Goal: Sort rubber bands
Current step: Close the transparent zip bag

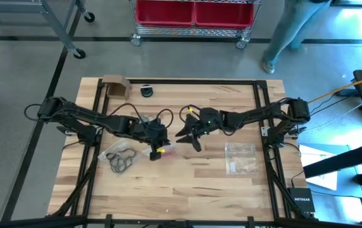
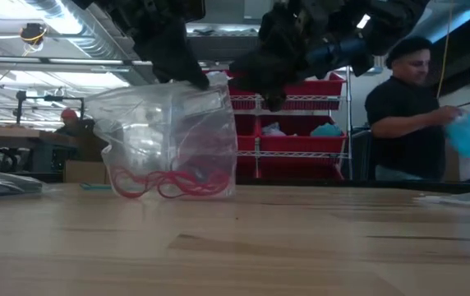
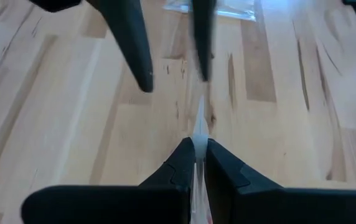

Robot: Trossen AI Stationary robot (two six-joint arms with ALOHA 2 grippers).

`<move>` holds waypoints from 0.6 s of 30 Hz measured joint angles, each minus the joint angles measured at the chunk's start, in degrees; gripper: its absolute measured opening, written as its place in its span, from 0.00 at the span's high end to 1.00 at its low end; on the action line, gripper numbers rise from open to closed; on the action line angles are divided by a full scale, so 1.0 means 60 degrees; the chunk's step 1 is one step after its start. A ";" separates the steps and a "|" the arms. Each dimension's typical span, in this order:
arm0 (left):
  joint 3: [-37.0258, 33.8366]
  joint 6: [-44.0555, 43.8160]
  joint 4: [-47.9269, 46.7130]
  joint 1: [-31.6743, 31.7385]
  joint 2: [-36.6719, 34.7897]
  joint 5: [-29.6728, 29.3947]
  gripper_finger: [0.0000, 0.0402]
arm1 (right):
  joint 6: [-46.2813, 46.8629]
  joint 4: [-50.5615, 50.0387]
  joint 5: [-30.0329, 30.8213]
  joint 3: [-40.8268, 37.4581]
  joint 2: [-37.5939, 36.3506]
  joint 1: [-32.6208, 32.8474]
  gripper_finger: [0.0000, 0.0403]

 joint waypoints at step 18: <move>0.0004 -0.0278 0.0380 0.0231 0.0000 -0.0095 0.96 | -0.0612 0.0284 0.2106 -0.0004 0.0066 0.0499 0.62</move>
